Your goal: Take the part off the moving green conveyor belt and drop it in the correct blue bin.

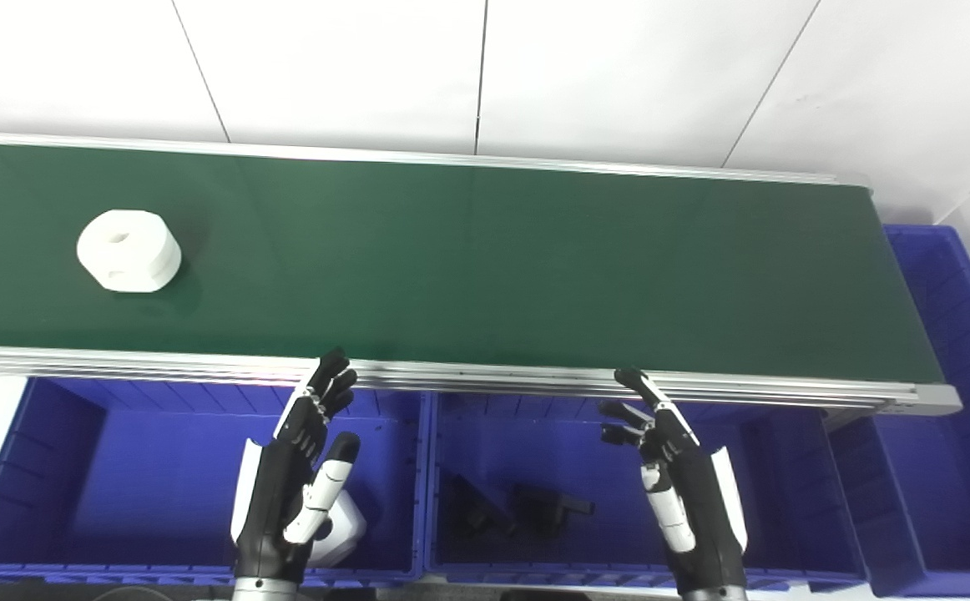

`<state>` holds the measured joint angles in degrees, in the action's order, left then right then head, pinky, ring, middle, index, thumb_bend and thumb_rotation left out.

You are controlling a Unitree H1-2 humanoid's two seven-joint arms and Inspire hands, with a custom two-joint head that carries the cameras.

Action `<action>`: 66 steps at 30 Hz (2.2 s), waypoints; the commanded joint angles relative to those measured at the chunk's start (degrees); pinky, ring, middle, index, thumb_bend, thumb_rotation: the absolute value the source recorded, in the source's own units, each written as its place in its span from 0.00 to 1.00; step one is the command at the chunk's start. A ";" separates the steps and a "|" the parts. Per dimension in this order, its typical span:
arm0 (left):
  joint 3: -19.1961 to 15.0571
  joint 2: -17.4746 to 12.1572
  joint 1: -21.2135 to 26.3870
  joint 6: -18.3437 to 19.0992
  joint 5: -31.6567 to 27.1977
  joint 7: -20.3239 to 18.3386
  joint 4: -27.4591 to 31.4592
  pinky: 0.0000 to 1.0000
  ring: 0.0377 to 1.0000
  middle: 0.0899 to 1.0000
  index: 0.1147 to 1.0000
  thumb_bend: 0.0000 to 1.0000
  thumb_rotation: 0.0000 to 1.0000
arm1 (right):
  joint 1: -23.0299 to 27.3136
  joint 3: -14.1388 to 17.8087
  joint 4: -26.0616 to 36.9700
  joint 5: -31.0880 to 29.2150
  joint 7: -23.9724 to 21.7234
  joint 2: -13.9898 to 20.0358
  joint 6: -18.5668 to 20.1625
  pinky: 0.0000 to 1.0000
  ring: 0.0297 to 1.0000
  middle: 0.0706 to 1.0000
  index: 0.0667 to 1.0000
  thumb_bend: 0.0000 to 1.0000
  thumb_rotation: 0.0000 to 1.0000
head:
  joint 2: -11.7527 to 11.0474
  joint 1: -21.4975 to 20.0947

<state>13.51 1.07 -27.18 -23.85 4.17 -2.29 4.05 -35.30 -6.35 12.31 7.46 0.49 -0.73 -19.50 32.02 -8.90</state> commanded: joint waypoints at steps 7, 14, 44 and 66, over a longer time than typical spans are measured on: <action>1.75 1.83 1.32 -2.99 2.84 2.90 -2.21 0.81 0.85 0.88 0.85 0.70 0.73 | 1.64 1.77 -4.47 -2.60 -0.17 2.91 -6.09 0.66 0.76 0.94 0.86 0.81 0.96 | -1.89 6.34; 3.76 3.07 2.09 -3.07 6.94 6.44 -3.59 0.72 0.79 0.83 0.78 0.67 0.69 | 2.71 2.53 -6.13 -6.88 -1.34 5.00 -6.90 0.67 0.79 0.98 0.91 0.82 0.95 | -2.59 12.36; 0.51 -7.77 21.09 3.91 24.73 1.37 11.80 0.61 0.77 0.80 0.75 1.00 0.40 | 4.36 3.86 -5.27 -7.74 -1.92 3.95 -3.24 0.76 0.81 0.98 0.94 0.84 1.00 | -1.26 16.14; 1.93 -21.99 49.81 1.06 44.70 4.47 -16.00 0.73 0.77 0.77 0.76 1.00 0.27 | 4.66 2.44 -4.84 -7.30 -2.39 2.88 -4.39 0.73 0.80 0.99 0.92 0.84 1.00 | -0.11 14.54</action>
<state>15.97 -18.84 19.84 -22.47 48.89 0.95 -12.59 -30.53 -3.84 5.86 0.11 -1.54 2.23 -22.18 31.73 5.63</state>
